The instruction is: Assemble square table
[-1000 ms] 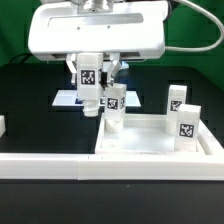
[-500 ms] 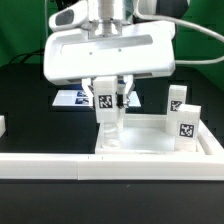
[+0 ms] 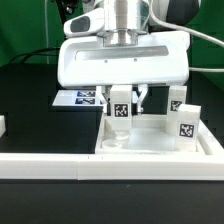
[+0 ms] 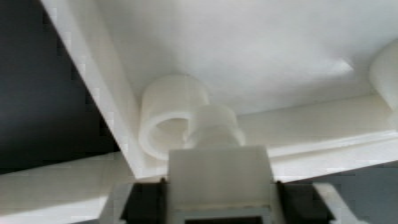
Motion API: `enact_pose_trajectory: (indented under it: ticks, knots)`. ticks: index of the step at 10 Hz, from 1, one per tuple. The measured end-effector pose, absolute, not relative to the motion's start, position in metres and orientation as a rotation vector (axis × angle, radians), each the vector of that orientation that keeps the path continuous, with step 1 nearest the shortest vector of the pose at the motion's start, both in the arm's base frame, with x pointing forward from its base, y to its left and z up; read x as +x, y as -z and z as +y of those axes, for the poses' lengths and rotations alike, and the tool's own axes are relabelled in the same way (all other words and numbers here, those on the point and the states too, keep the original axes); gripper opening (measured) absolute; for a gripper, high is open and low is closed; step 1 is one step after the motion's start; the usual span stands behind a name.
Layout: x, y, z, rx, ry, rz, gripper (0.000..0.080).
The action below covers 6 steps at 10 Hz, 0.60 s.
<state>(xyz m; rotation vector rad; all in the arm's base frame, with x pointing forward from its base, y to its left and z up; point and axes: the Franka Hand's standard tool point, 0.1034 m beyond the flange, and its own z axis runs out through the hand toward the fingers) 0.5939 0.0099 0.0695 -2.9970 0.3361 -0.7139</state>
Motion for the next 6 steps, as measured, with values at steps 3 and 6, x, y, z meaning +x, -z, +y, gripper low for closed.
enact_pose_trajectory:
  ticks: [3, 6]
  knots:
    - [0.5939, -0.0693, 0.0029, -3.005, 0.718, 0.329, 0.029]
    - [0.6, -0.0684, -0.0005, -3.003, 0.785, 0.324, 0.029]
